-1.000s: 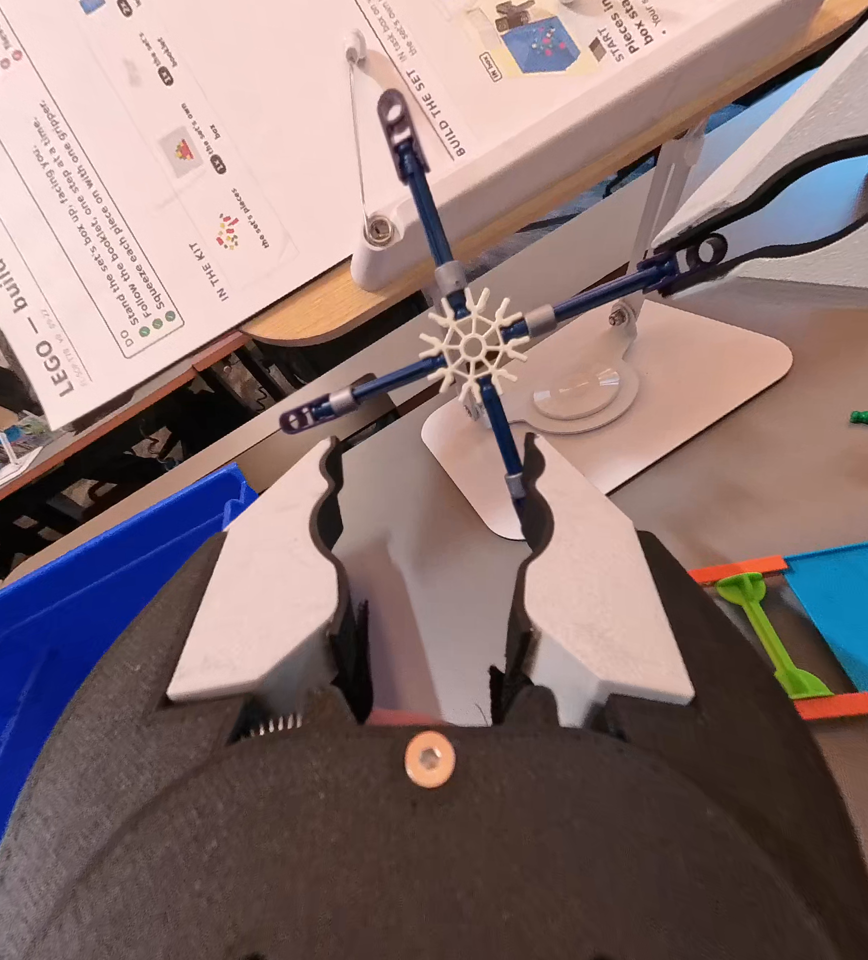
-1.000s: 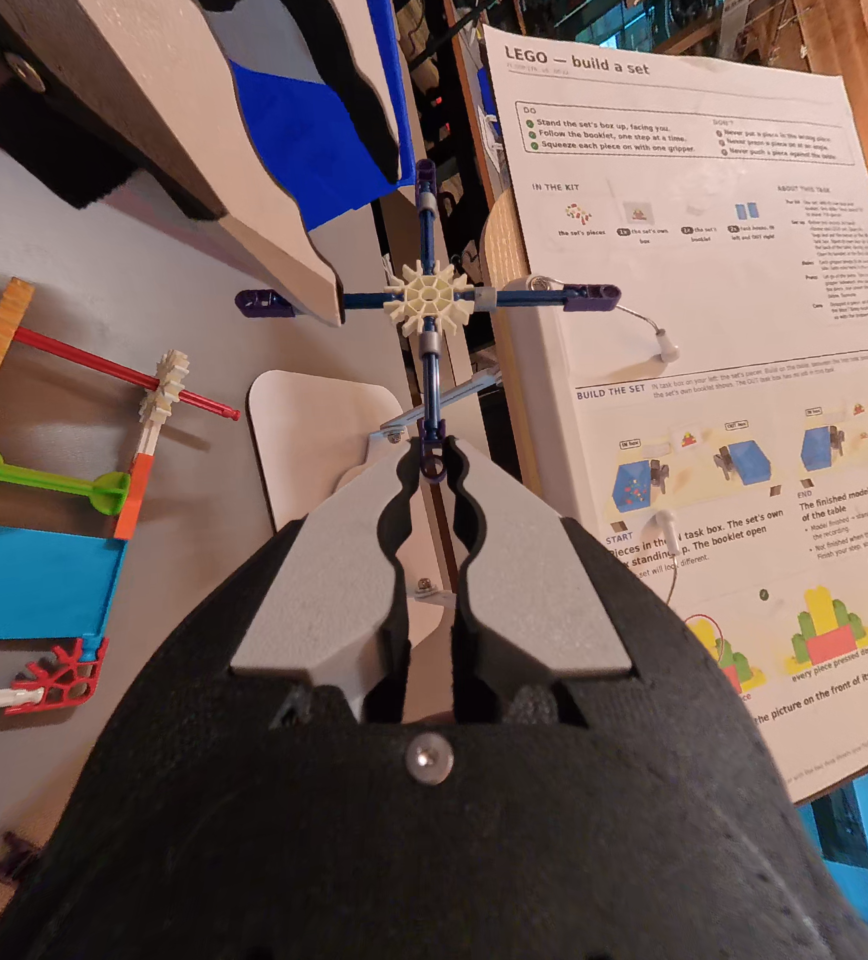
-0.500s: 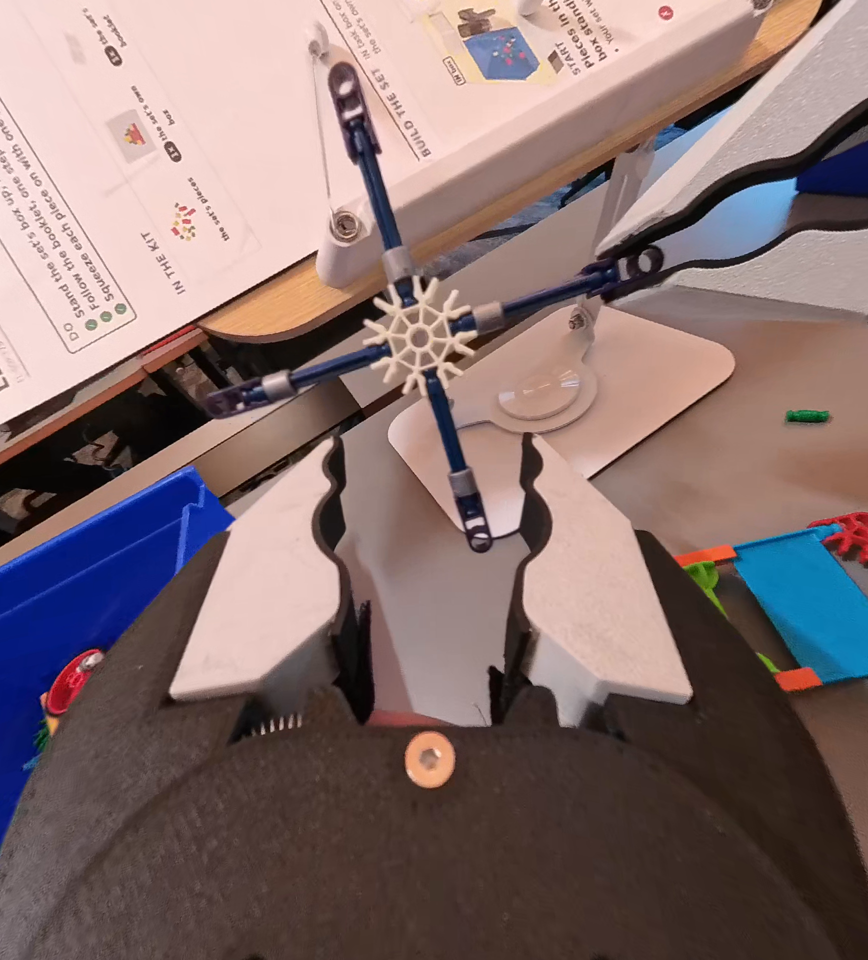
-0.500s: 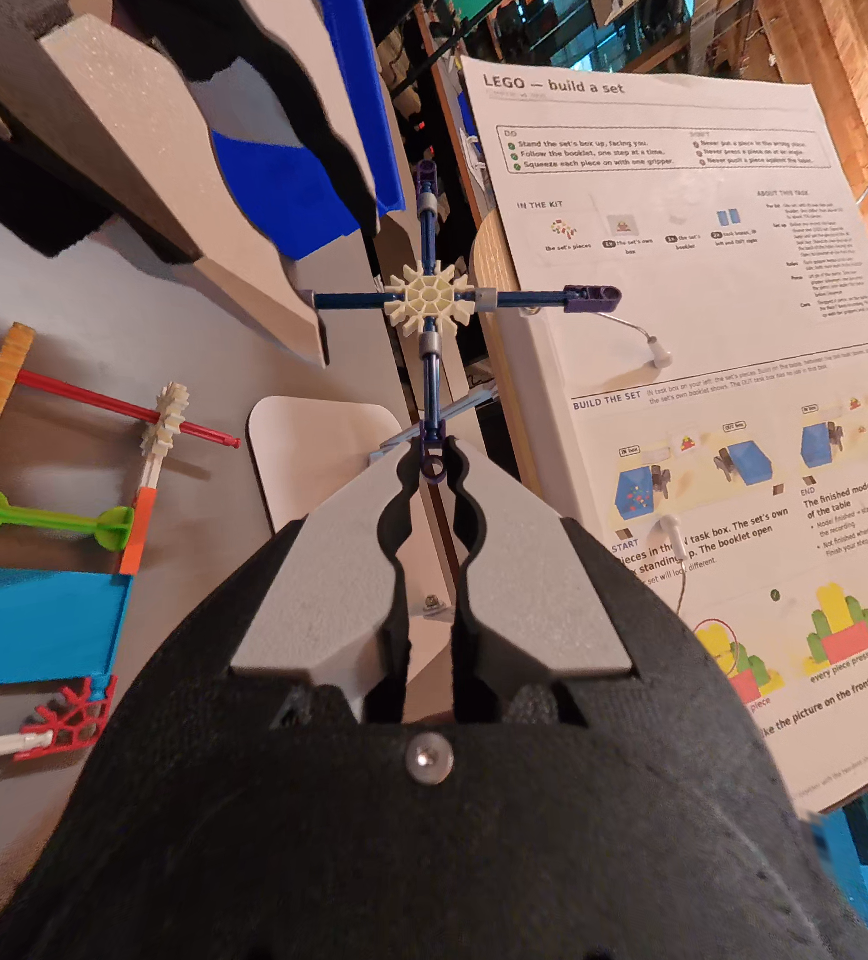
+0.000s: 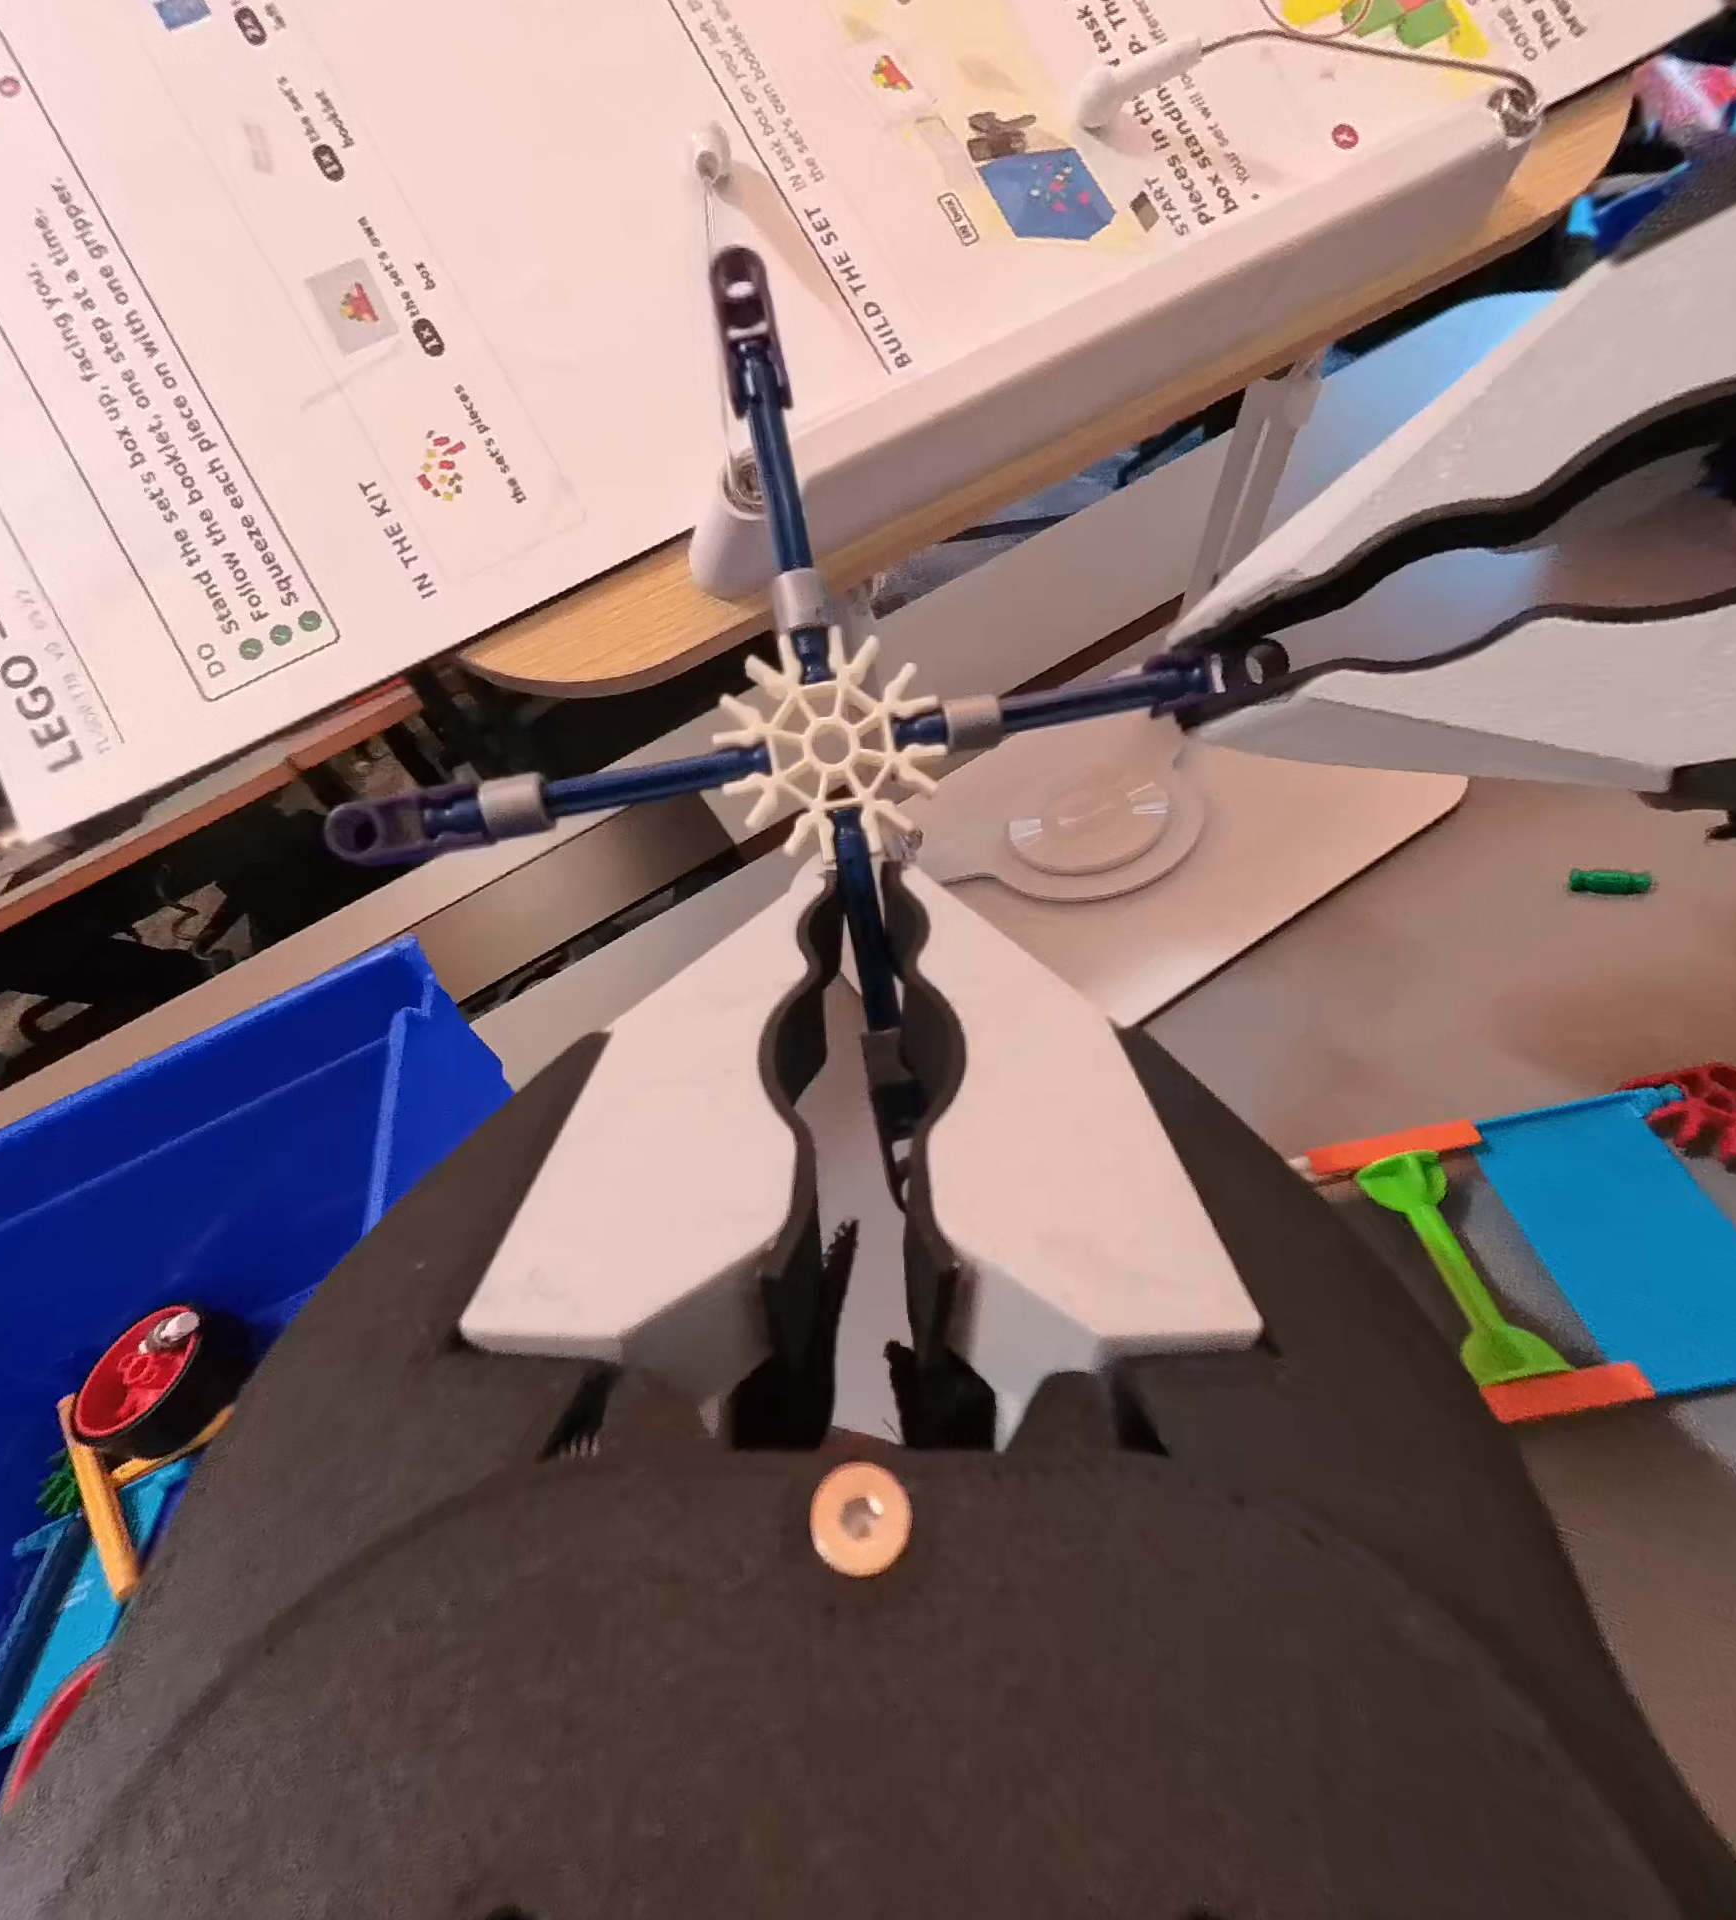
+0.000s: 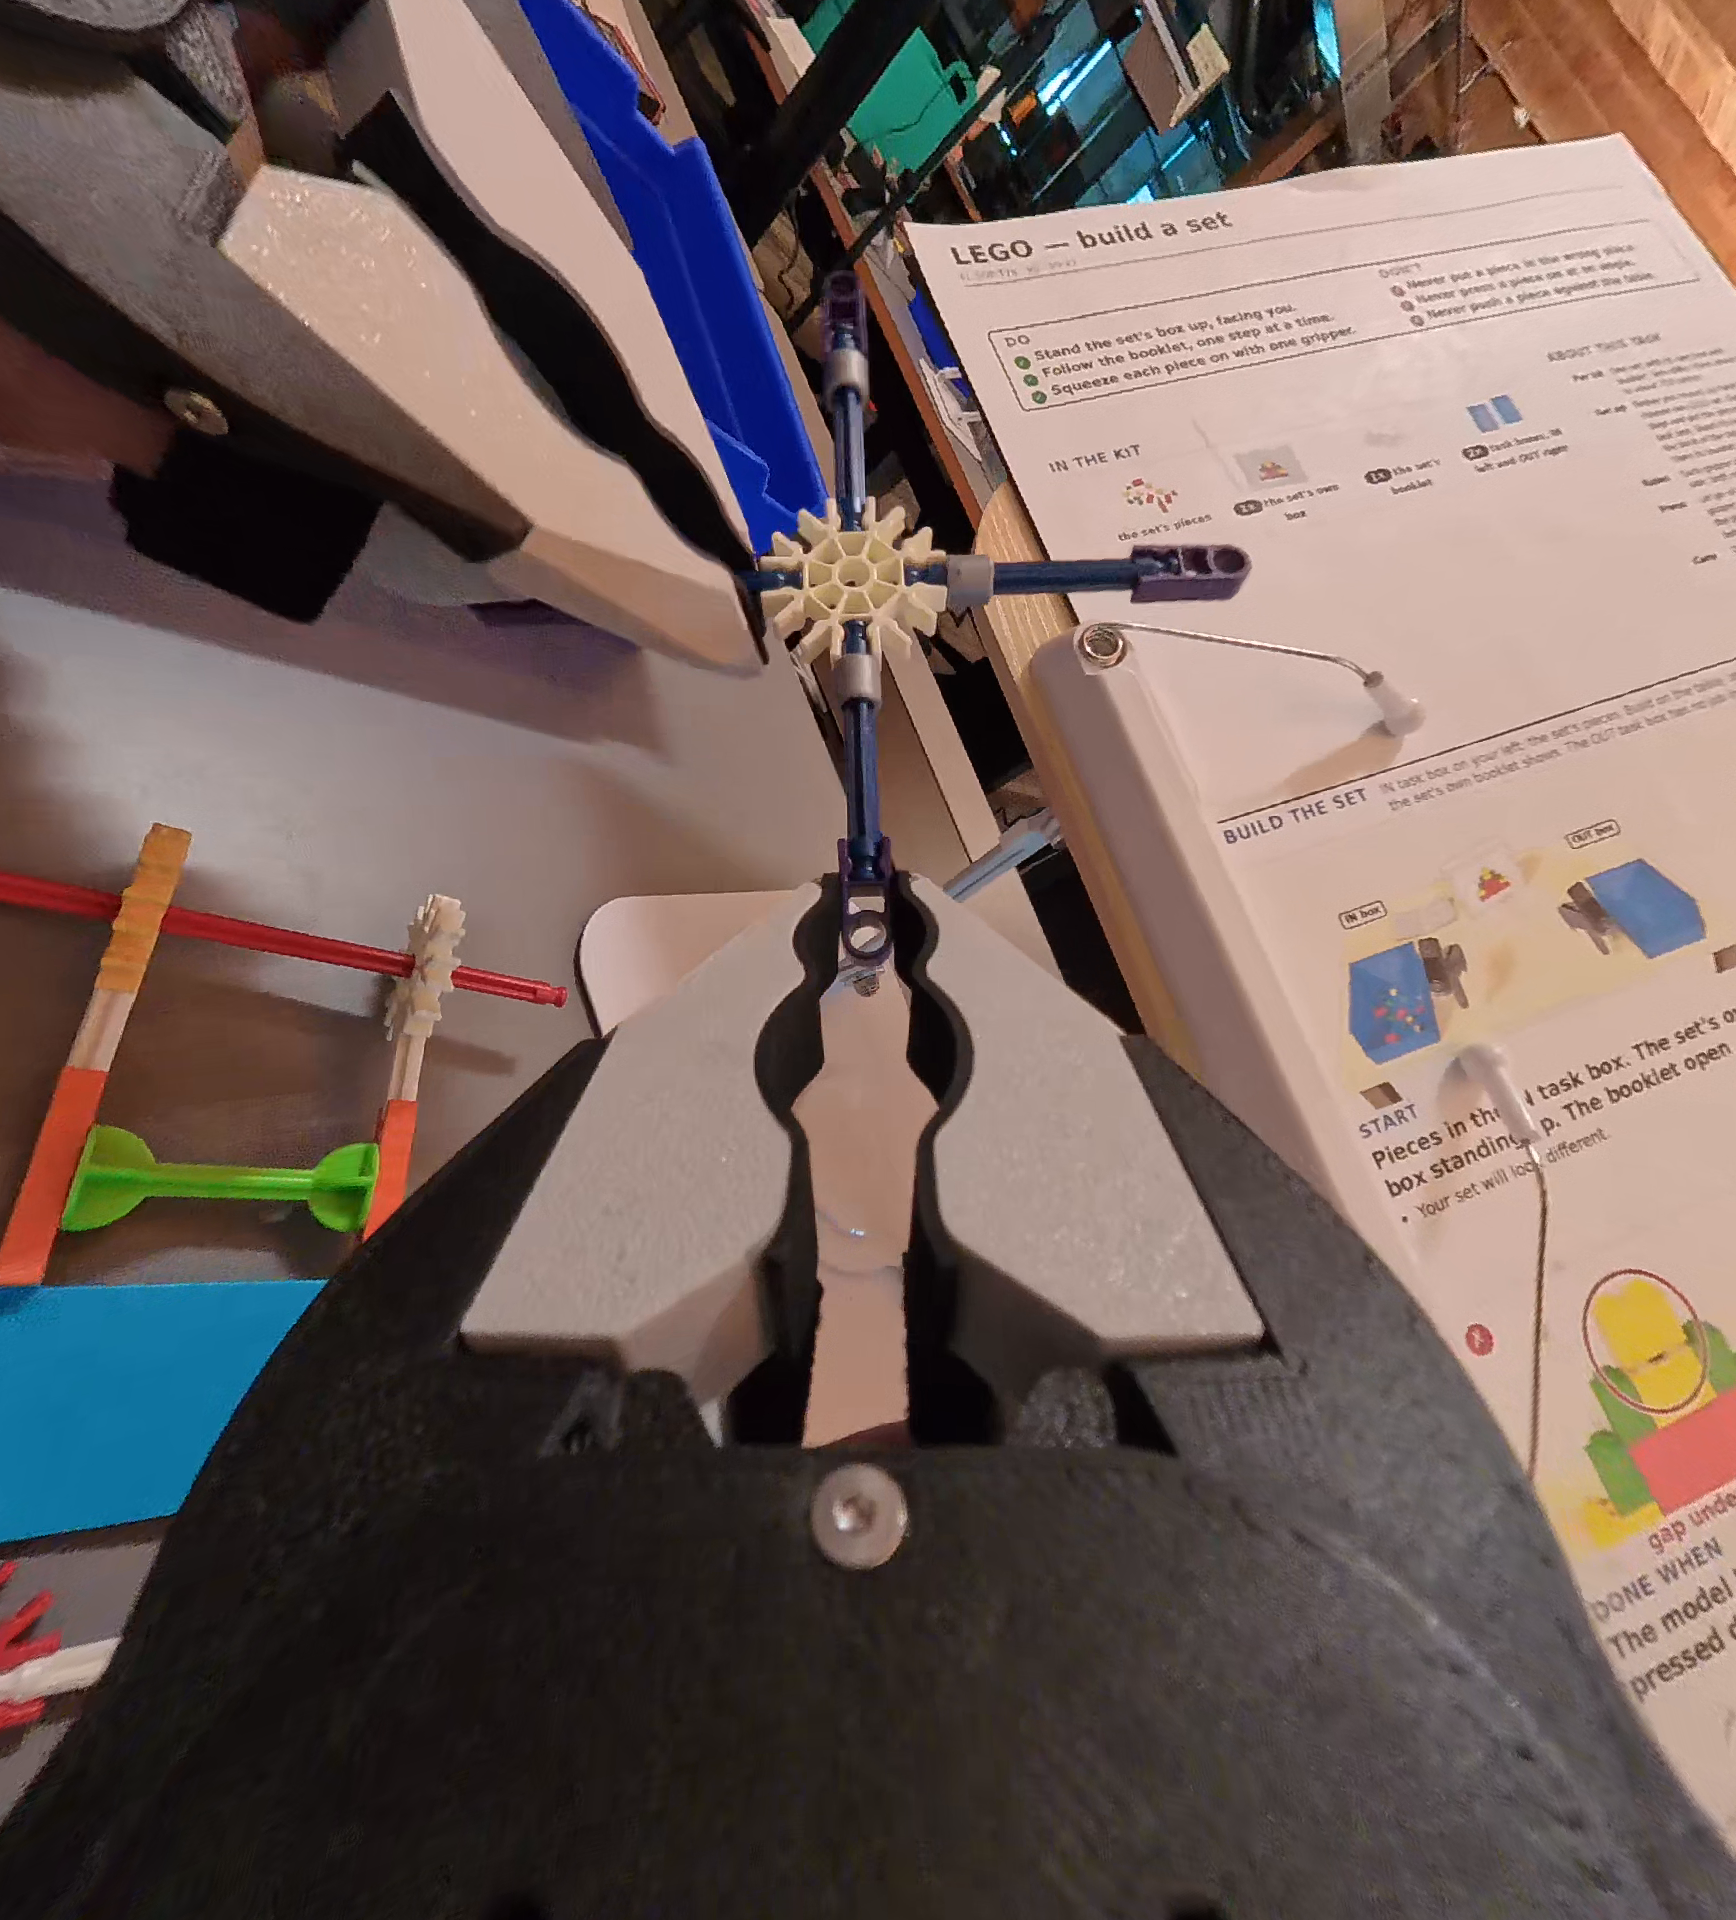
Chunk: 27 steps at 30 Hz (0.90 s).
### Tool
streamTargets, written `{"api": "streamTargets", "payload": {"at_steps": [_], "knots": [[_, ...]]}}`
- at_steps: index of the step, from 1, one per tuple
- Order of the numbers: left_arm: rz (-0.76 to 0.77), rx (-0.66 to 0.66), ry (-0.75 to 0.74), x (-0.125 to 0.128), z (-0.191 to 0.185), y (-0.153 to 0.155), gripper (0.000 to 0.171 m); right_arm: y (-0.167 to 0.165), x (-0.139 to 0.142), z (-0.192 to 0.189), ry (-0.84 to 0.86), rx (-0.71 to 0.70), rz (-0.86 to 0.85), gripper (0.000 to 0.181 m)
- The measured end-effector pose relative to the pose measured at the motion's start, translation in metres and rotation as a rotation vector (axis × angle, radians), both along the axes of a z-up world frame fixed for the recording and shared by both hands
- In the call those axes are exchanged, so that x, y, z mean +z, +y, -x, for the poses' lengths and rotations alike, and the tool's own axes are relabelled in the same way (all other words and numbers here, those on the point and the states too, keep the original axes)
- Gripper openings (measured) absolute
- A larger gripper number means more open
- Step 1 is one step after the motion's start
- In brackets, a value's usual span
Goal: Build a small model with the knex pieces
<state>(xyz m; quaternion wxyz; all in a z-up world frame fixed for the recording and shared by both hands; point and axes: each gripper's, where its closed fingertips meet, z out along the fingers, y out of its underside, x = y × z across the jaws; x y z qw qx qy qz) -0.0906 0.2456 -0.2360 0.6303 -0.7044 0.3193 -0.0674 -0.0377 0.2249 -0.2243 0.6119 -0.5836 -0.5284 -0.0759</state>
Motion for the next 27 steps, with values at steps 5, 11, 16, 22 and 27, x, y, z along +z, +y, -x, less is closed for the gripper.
{"api": "streamTargets", "payload": {"at_steps": [5, 11, 16, 22, 27], "knots": [[-0.015, 0.002, -0.003, 0.005, 0.003, 0.0, 0.003, -0.005, -0.005, 0.004, -0.009, 0.048, 0.017, 0.007], [-0.09, 0.003, 0.159, 0.004, 0.004, -0.003, 0.002, -0.026, -0.001, 0.005, 0.009, 0.208, 0.16, 0.038], [-0.187, -0.015, 0.381, -0.003, -0.01, -0.013, 0.002, -0.024, 0.038, -0.013, 0.031, 0.175, -0.009, 0.036], [-0.209, -0.042, 0.511, -0.017, -0.023, -0.018, 0.001, -0.01, 0.019, -0.02, -0.172, 0.082, -0.133, 0.035], [-0.271, -0.064, 0.627, -0.026, -0.029, -0.022, 0.002, -0.001, -0.001, -0.017, -0.247, 0.049, -0.178, 0.023]]}}
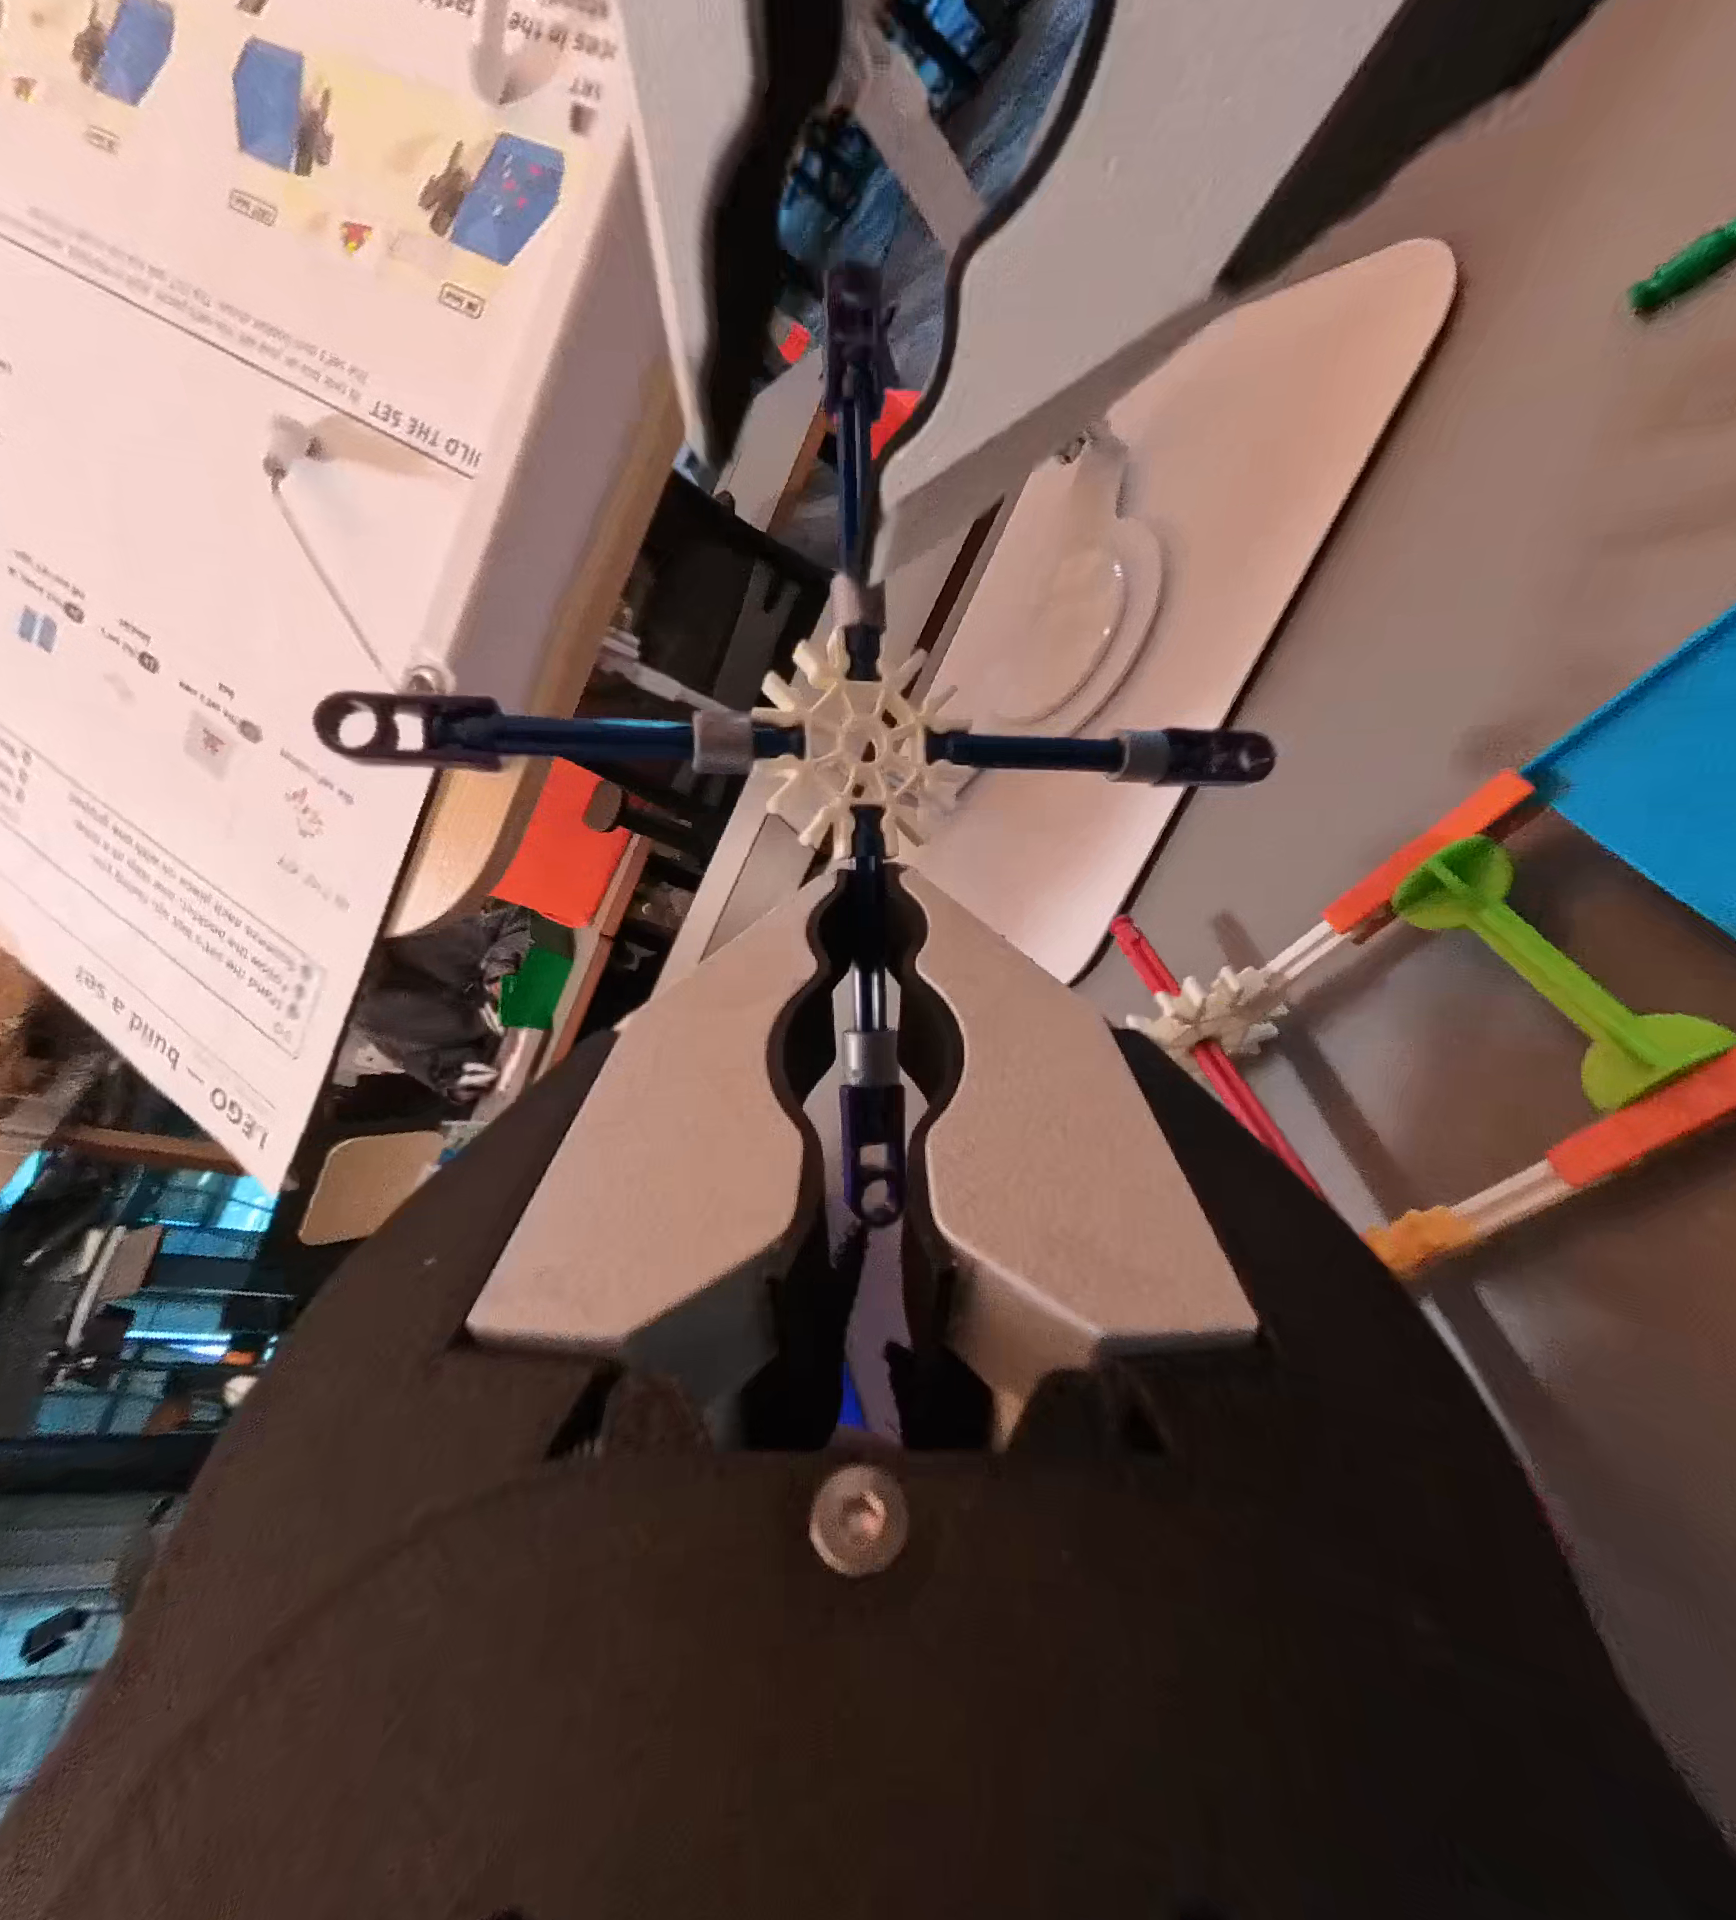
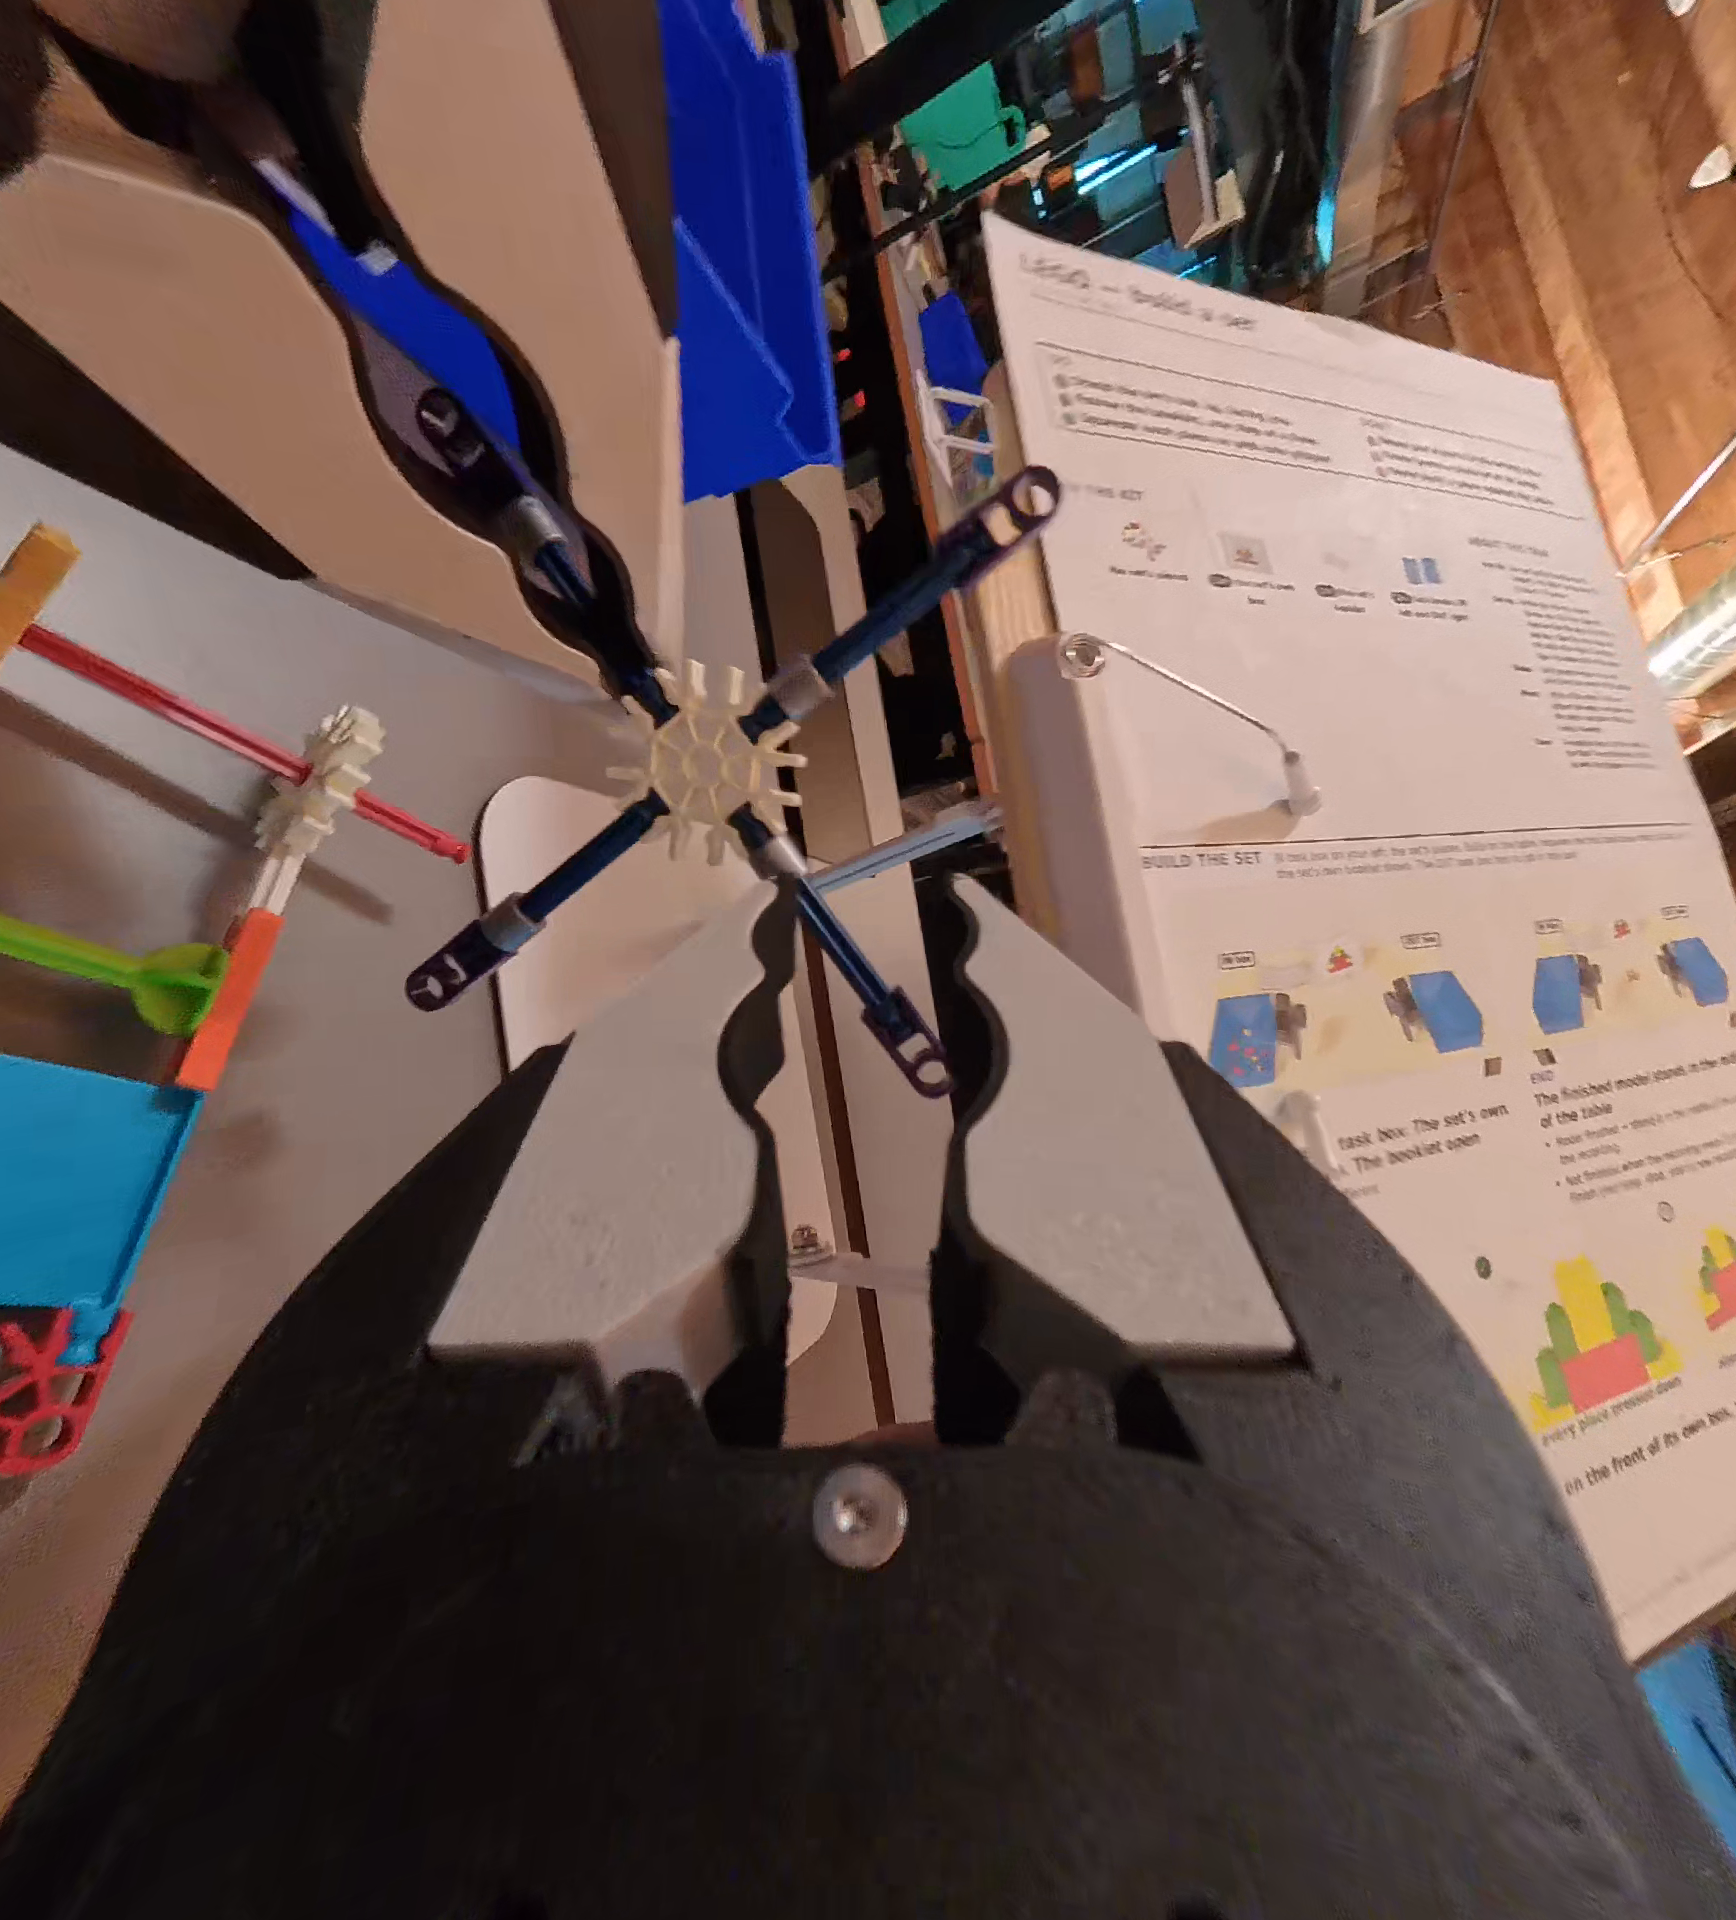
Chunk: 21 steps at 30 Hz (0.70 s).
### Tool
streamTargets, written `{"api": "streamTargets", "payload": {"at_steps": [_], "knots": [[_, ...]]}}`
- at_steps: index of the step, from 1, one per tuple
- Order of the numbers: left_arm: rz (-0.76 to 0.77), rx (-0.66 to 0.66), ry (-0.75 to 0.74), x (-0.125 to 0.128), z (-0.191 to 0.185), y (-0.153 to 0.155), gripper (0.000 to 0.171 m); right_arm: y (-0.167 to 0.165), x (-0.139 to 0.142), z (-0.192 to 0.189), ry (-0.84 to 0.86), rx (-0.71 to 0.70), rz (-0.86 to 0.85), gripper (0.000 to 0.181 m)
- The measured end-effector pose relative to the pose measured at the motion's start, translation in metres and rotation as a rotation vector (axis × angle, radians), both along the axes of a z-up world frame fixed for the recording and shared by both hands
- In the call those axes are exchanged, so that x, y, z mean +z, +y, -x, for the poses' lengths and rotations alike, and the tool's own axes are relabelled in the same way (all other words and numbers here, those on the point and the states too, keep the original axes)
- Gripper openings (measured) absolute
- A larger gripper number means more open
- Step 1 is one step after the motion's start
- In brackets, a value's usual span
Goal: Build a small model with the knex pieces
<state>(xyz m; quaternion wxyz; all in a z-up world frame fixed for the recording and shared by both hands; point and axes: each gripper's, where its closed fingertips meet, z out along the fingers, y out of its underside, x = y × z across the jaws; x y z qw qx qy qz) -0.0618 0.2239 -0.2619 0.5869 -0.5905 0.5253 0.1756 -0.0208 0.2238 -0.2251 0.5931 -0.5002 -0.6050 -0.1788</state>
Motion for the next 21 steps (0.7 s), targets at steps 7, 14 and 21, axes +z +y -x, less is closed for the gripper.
{"api": "streamTargets", "payload": {"at_steps": [7, 14, 21], "knots": [[-0.002, -0.015, -0.007, -0.003, -0.005, 0.001, 0.002, -0.002, -0.017, 0.004, -0.08, -0.002, 0.021, 0.0], [0.002, -0.017, -0.025, -0.003, -0.003, 0.003, 0.002, -0.001, -0.021, 0.006, -0.047, 0.001, 0.075, 0.0], [0.012, -0.021, -0.029, -0.004, -0.004, 0.004, 0.002, -0.003, -0.025, 0.008, 0.008, 0.025, 0.147, 0.0]]}}
